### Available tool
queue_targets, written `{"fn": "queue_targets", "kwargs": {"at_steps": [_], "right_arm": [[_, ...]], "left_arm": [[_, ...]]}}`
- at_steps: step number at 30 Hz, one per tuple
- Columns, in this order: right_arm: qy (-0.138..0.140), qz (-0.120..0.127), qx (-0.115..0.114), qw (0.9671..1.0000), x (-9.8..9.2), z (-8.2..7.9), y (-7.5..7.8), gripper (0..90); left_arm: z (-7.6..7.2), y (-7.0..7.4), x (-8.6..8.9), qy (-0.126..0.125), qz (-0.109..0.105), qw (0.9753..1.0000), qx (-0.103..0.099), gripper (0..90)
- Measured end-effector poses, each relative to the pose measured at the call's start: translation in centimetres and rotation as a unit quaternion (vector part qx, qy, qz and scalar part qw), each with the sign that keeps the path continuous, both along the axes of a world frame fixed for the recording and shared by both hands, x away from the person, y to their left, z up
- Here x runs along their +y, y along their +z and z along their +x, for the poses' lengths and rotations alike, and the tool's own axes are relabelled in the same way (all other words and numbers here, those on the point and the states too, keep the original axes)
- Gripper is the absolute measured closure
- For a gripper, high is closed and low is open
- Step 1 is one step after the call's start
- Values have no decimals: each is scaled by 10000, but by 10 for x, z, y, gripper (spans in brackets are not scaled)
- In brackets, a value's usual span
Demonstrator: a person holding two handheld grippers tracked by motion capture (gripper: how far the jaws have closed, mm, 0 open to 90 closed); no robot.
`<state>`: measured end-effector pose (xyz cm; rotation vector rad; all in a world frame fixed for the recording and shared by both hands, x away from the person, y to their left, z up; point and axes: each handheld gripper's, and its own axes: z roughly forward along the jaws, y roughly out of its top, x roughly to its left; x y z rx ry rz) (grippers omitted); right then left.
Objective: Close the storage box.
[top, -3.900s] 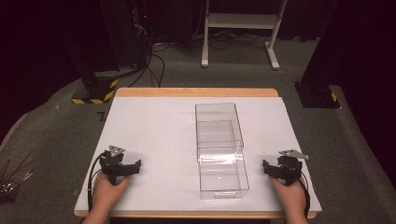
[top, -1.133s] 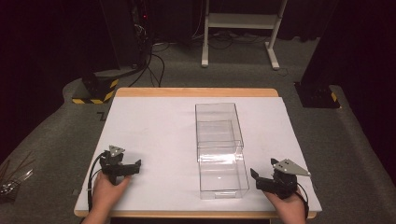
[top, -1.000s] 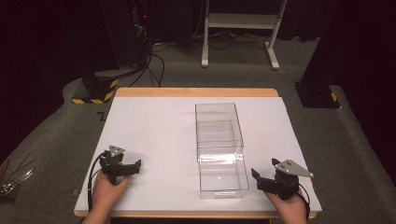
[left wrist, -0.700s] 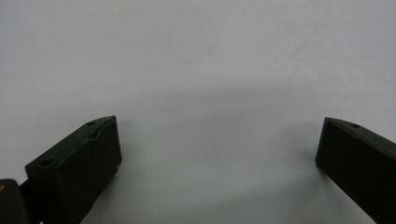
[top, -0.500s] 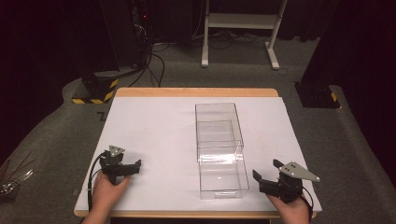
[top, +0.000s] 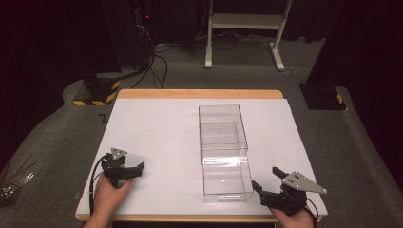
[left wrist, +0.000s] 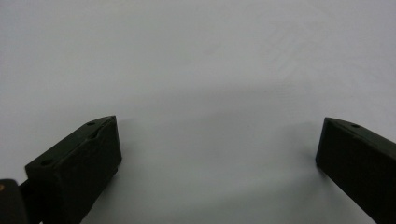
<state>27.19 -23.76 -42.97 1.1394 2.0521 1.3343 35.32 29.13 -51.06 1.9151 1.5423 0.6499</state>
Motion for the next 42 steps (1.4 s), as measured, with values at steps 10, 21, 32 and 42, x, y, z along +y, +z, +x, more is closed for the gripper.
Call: {"fn": "queue_targets", "kwargs": {"at_steps": [10, 21, 32, 42], "right_arm": [[239, 107, 122, 9996, 6, -9, -4, 128], [414, 58, 297, 9987, 13, -8, -14, 133], [523, 86, 266, 9982, 17, -6, -18, 132], [405, 117, 220, 9989, 22, 6, -18, 143]], "left_arm": [[0, 0, 0, -1, -1, 10000, 2, 4], [0, 0, 0, -2, -2, 10000, 5, 4], [0, 0, 0, -6, -3, 10000, 8, 4], [0, 0, 0, -6, -4, 10000, 8, 4]]}}
